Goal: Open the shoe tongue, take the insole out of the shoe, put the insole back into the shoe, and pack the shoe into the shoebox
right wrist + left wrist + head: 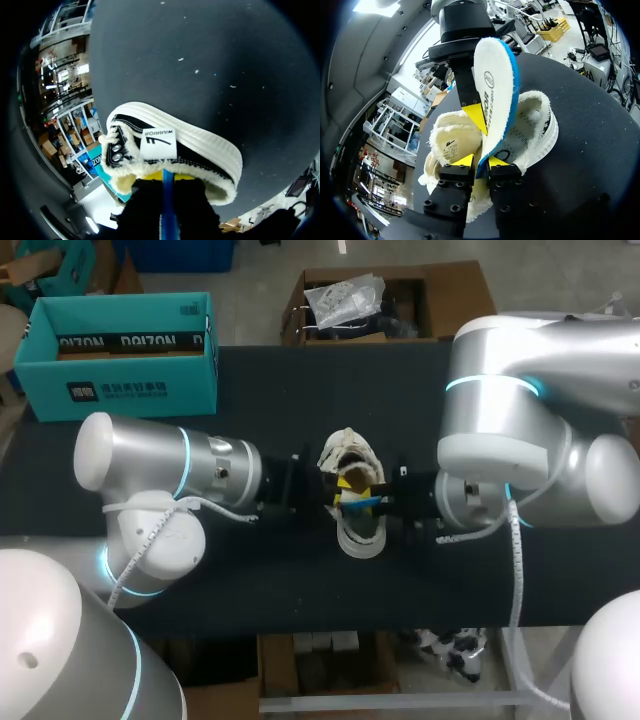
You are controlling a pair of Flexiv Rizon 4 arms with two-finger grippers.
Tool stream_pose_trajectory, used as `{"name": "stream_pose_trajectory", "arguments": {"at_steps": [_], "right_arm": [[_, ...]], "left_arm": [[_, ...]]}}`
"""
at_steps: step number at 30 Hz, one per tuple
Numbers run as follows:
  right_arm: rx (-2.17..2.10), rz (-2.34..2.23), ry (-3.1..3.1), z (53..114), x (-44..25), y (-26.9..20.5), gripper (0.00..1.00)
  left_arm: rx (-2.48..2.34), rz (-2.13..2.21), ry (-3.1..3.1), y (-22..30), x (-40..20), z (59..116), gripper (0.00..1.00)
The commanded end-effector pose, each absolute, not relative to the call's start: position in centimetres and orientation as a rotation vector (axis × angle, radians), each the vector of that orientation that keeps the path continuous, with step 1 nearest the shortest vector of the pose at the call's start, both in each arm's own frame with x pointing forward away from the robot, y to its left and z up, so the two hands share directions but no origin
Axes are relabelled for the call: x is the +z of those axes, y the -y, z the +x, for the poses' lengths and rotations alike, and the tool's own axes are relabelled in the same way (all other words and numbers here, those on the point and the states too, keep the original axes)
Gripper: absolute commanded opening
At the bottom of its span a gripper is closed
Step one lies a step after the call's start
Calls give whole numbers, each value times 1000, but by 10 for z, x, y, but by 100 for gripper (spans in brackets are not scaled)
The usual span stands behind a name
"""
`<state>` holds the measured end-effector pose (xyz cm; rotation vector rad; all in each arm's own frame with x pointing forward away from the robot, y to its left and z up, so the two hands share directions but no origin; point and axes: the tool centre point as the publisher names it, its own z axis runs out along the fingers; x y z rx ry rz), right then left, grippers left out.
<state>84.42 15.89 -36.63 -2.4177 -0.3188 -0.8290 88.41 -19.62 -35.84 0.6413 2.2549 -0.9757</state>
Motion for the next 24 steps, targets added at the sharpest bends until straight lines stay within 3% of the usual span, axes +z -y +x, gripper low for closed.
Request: {"name": "stream_pose_trajectory", "arguments": {"at_steps": [1,4,11,15,24], "right_arm": [[-912,-2418,274,838,-368,-156,0],[-929,-2422,248,837,-368,-154,0],[-958,-2423,207,840,-366,-154,0],[-963,-2422,179,841,-366,-155,0],[-976,-2420,143,841,-366,-156,0]], "left_arm": [[-1001,650,-2242,191,-354,881,46],[-1028,657,-2233,190,-350,876,40],[-1075,693,-2210,195,-344,865,40],[-1099,699,-2200,196,-341,862,25],[-1131,711,-2209,198,-344,861,32]]}}
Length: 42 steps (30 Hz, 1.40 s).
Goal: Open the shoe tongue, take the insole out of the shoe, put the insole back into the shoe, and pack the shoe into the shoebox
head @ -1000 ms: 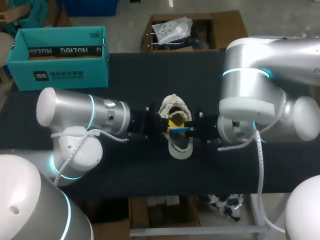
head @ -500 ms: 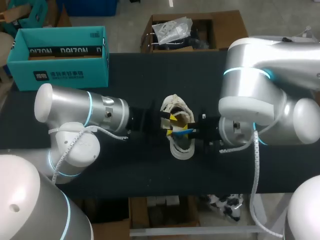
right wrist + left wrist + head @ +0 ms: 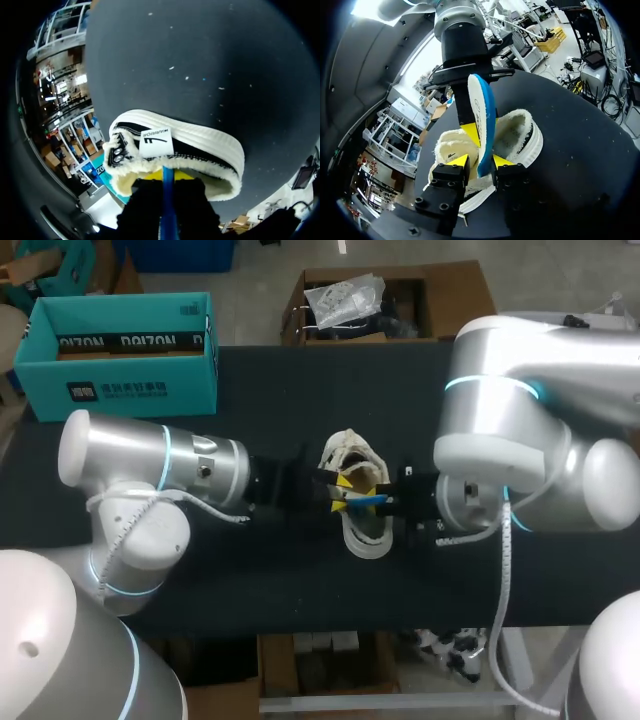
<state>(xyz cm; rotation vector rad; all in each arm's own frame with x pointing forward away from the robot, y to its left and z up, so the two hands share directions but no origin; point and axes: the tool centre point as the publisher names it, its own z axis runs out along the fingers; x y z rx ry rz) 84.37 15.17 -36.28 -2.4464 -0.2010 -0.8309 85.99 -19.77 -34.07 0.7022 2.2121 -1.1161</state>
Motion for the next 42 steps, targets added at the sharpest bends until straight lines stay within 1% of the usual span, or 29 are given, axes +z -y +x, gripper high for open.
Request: {"name": "stream_pose_trajectory", "arguments": {"at_steps": [1,3,6,7,8,9,14,15,17,18,19,21,22,26,27,28,31,34,35,36,38,42], "right_arm": [[-978,-2419,140,842,-366,-156,0],[-980,-2417,136,842,-365,-156,0],[-980,-2417,137,843,-365,-157,0],[-978,-2417,139,844,-365,-158,0],[-978,-2416,139,844,-365,-158,0],[-976,-2416,140,845,-365,-158,0],[-973,-2413,148,843,-364,-159,0],[-974,-2413,149,841,-362,-158,13],[-987,-2412,143,835,-358,-156,51],[-997,-2412,136,831,-355,-153,64],[-1014,-2403,129,828,-352,-151,70],[-1033,-2402,122,821,-347,-147,68],[-1049,-2392,116,817,-344,-145,52],[-1082,-2358,108,811,-338,-142,33],[-1087,-2348,112,811,-337,-142,25],[-1091,-2328,121,812,-337,-144,21],[-1090,-2279,139,816,-339,-149,19],[-1080,-2255,153,821,-341,-153,19],[-1082,-2243,157,822,-342,-154,18],[-1080,-2246,159,824,-342,-155,13],[-1077,-2242,165,824,-342,-156,0],[-1079,-2241,168,826,-343,-156,0]], "left_arm": [[-1133,713,-2209,198,-344,860,37],[-1137,716,-2208,199,-344,860,38],[-1148,718,-2208,201,-343,859,31],[-1150,718,-2207,202,-343,858,26],[-1152,719,-2205,202,-343,858,16],[-1154,719,-2204,202,-343,858,0],[-1145,723,-2197,203,-344,858,0],[-1143,722,-2196,203,-345,859,0],[-1140,721,-2196,203,-346,860,0],[-1139,720,-2196,203,-346,860,0],[-1138,719,-2195,203,-347,861,0],[-1137,717,-2194,202,-347,861,0],[-1138,716,-2193,202,-347,861,0],[-1138,714,-2191,202,-348,862,0],[-1140,715,-2190,203,-348,862,0],[-1141,716,-2189,204,-348,862,0],[-1146,720,-2185,205,-348,861,0],[-1148,721,-2181,206,-348,860,0],[-1148,721,-2180,206,-348,860,0],[-1148,720,-2179,206,-348,860,0],[-1148,716,-2178,206,-348,860,0],[-1141,706,-2175,205,-348,862,0]]}}
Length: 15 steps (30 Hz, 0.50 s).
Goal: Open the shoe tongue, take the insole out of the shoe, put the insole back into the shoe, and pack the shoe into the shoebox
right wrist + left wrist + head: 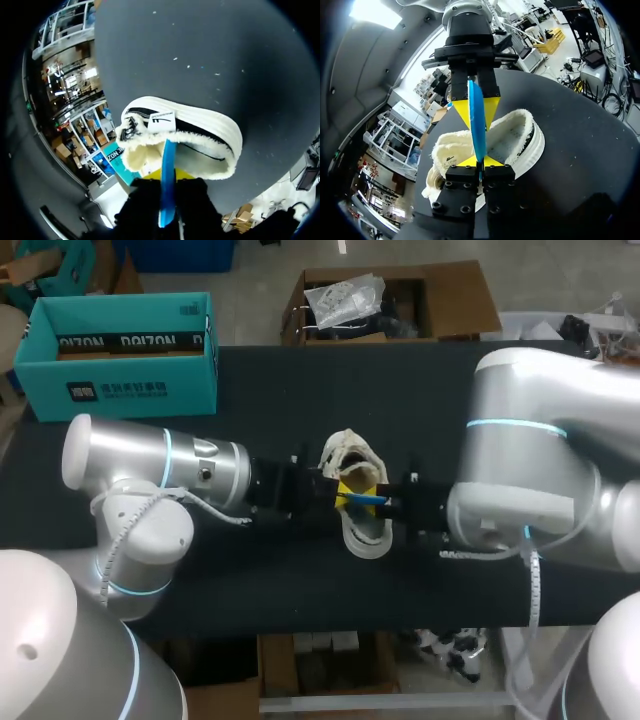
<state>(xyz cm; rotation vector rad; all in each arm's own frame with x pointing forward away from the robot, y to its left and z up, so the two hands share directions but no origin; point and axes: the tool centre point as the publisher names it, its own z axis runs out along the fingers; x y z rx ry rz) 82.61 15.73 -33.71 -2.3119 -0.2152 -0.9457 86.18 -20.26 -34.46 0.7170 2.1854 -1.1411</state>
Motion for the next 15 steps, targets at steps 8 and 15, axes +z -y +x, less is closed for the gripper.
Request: {"name": "stream_pose_trajectory", "arguments": {"at_steps": [8,15], "right_arm": [[-1104,-2201,181,835,-345,-148,0],[-1077,-2209,193,845,-347,-147,0]], "left_arm": [[-1141,670,-2172,204,-349,869,3],[-1148,660,-2163,200,-345,871,45]]}}
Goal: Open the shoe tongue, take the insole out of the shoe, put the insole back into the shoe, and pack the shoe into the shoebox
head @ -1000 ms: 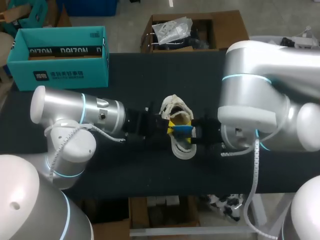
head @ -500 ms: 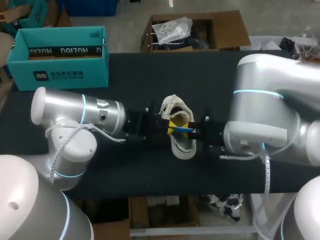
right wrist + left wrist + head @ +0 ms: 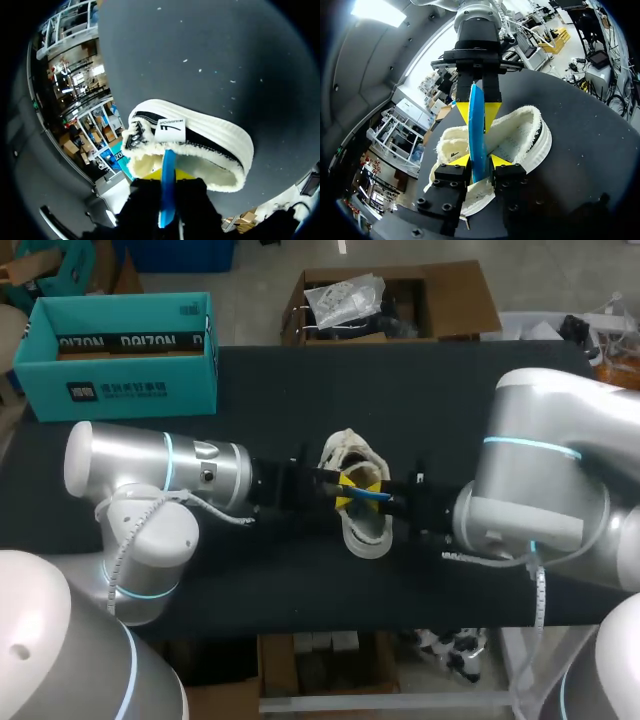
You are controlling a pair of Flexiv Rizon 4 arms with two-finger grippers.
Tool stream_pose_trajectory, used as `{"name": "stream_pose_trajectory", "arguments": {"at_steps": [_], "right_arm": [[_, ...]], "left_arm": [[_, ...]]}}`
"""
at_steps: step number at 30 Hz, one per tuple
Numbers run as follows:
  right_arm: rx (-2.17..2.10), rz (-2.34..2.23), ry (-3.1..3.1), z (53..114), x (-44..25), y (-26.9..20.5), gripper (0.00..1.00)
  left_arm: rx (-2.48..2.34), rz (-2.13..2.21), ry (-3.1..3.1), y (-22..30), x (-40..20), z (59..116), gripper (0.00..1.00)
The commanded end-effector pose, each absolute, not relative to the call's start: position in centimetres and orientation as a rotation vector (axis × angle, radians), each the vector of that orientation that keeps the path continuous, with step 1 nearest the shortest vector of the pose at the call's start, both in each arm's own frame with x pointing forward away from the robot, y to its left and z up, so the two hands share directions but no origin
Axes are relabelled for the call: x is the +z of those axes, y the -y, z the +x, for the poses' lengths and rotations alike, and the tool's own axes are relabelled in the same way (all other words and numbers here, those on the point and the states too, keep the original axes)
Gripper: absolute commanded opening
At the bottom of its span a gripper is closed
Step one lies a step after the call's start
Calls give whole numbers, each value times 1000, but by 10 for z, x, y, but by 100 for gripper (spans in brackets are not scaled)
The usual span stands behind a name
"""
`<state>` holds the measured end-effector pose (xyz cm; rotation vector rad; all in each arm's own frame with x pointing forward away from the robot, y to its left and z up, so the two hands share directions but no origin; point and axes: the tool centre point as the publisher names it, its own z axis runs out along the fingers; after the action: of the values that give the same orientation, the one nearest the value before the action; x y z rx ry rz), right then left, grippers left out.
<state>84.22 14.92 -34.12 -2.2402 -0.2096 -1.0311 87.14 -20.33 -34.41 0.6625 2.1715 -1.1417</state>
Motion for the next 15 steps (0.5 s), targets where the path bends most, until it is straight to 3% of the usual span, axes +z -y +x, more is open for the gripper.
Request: {"name": "stream_pose_trajectory", "arguments": {"at_steps": [1,3,11,15], "right_arm": [[-1073,-2210,195,846,-348,-147,0],[-1045,-2211,213,848,-350,-148,0],[-946,-2187,294,854,-349,-153,0],[-913,-2171,311,854,-346,-154,0]], "left_arm": [[-1149,659,-2162,200,-344,871,43],[-1151,656,-2160,199,-344,871,38],[-1157,655,-2157,200,-343,872,40],[-1161,663,-2150,202,-342,872,27]]}}
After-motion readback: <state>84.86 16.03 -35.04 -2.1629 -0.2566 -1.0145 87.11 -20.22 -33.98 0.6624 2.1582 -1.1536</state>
